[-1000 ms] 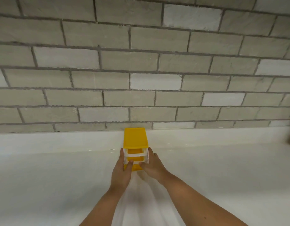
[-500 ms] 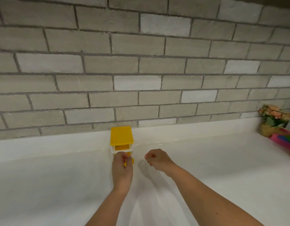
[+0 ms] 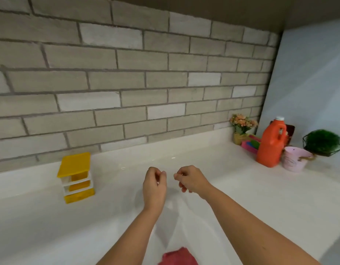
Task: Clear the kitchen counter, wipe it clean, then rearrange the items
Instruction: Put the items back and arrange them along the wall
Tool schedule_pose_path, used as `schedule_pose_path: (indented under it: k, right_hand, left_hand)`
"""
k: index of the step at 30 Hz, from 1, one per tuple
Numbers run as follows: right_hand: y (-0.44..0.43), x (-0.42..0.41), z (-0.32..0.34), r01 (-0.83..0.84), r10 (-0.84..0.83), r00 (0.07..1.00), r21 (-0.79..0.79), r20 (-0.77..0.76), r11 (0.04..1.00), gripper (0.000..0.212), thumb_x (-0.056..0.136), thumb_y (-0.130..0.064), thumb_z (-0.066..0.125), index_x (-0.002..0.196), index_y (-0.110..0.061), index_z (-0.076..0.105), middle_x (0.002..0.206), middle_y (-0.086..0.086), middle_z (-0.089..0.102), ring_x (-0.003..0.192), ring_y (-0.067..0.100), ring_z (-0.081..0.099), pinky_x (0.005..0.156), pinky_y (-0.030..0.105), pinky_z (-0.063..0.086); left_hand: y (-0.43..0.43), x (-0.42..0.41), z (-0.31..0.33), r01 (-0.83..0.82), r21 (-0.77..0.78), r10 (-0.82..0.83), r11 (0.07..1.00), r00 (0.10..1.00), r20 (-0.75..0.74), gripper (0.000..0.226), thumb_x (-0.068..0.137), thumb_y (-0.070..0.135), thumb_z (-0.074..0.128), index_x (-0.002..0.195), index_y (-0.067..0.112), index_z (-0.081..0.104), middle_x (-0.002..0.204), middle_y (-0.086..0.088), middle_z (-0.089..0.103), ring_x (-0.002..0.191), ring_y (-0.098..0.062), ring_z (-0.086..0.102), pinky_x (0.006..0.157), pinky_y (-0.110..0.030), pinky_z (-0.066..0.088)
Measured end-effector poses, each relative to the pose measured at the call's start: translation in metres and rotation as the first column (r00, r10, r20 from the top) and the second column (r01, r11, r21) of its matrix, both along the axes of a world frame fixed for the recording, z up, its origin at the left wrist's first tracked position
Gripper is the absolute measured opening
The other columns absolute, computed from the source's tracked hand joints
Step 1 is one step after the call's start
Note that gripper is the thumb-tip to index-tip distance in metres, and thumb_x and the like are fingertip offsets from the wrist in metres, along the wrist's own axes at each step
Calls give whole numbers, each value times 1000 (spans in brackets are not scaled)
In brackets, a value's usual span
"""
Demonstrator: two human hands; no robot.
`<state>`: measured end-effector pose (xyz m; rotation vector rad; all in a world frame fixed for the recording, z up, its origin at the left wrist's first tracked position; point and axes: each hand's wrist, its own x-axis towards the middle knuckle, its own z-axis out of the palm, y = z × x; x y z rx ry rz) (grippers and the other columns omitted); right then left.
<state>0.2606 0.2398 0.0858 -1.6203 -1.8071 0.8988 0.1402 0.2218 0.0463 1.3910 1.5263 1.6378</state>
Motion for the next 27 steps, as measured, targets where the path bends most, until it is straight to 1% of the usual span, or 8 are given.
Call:
schedule_pose_path:
  k: [3,7,12,15,21,27]
  right_hand:
    - [-8,55,0,70,-70,998,-2,0,998,17,92,-23,52,82,-12,61,63,1,59,49,13,56,44,20,39]
    - [-21,128,-2,139,-139,990,-2,-2,990,17,93,-23,52,84,-12,61,65,1,59,51,13,57,46,21,40]
    - [-38,220,-5,222,-222,975,25,-5,975,15,92,-21,52,83,-12,61,65,1,59,51,11,57,44,20,40]
    - [-43,267,-9,275,-274,961,2,-41,962,14,92,-19,52,85,-11,62,65,1,58,50,12,56,44,21,39]
    - [-32,335,-11,361,-362,930,-18,-69,932,15,91,-18,52,89,-9,64,65,2,58,50,12,55,45,20,38]
    - [-5,386,-8,435,-435,895,-18,-96,900,14,91,-18,52,83,-10,61,63,2,57,49,12,53,45,21,37]
  left_hand:
    - [-6,56,4,62,14,-62,998,998,-7,18,91,14,51,77,7,43,65,1,41,57,-14,36,57,-25,33]
    - [-12,129,7,121,22,-120,992,993,-14,22,91,14,51,73,13,40,65,3,41,57,-12,36,57,-22,33]
    - [-21,219,2,209,15,-209,978,978,8,18,91,14,51,75,11,42,67,2,43,61,-13,38,60,-24,35]
    - [-19,264,-3,253,-2,-253,967,967,24,15,91,13,50,77,11,45,69,3,46,62,-14,41,61,-25,37]
    - [3,325,-6,305,-17,-305,952,952,1,6,91,12,49,87,9,51,76,3,53,69,-14,47,64,-22,39]
    - [50,380,-2,370,5,-370,929,929,-13,6,91,10,49,86,12,50,78,1,53,71,-14,48,65,-22,40]
